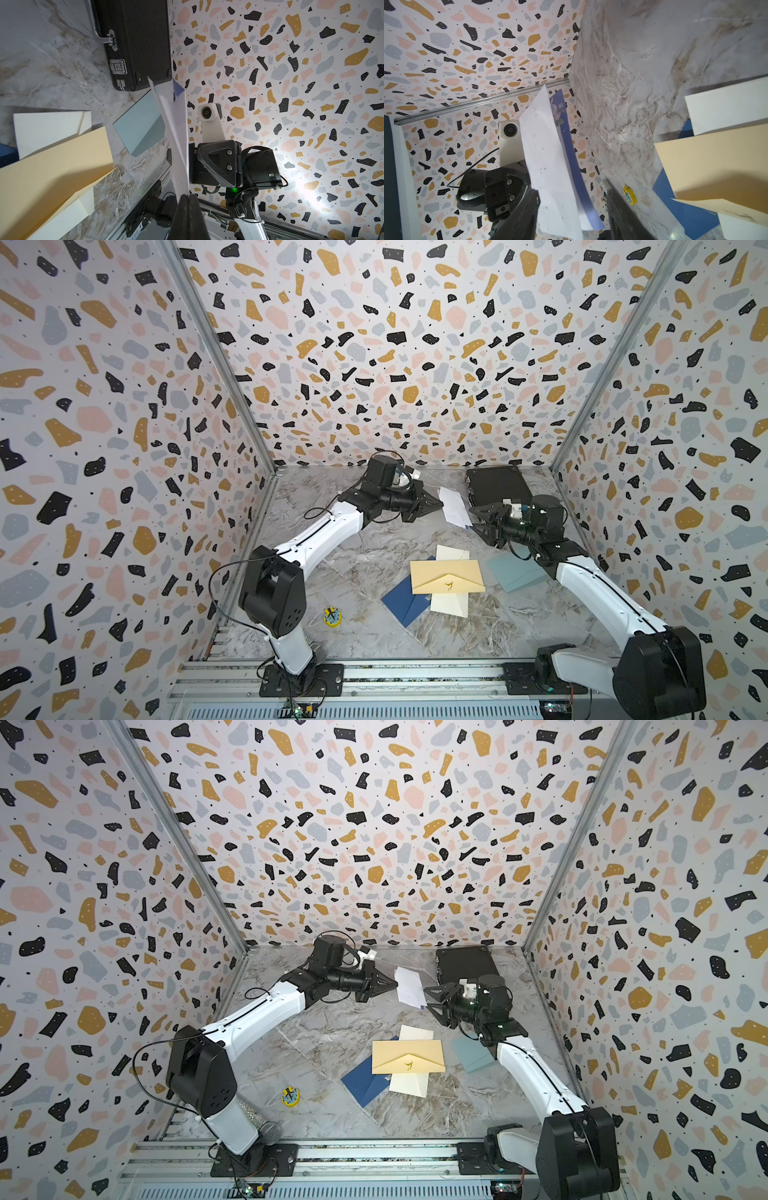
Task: Take the letter paper out of the envelope
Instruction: Unfold the letter paper.
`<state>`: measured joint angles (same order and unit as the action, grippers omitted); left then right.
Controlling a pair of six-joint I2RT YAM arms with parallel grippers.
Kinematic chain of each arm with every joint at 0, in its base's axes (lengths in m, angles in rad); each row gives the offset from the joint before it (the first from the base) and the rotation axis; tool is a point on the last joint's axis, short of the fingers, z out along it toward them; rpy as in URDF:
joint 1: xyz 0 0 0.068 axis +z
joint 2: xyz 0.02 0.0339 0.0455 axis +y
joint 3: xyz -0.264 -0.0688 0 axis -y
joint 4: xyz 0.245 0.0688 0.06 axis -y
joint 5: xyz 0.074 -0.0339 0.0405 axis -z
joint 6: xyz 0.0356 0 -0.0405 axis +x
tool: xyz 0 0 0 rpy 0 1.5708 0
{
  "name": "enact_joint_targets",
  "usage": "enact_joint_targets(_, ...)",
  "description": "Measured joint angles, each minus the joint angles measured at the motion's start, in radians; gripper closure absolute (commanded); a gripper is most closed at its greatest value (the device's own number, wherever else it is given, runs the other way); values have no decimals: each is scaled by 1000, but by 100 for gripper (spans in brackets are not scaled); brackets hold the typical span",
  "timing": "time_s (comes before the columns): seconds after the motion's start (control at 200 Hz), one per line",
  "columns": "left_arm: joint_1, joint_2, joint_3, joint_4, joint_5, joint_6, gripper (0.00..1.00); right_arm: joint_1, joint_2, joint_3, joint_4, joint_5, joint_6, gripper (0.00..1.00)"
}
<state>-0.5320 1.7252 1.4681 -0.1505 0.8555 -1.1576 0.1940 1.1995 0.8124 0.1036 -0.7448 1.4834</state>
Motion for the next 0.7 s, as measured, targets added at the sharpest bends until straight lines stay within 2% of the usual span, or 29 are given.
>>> enact_joint_targets(0.31, 0, 17, 0, 2, 0, -4, 100, 1, 0, 0, 21, -9, 40, 47)
enact_joint_targets(0.701, 0, 24, -5, 37, 4, -22, 100, 1, 0, -15, 159, -11, 161, 51)
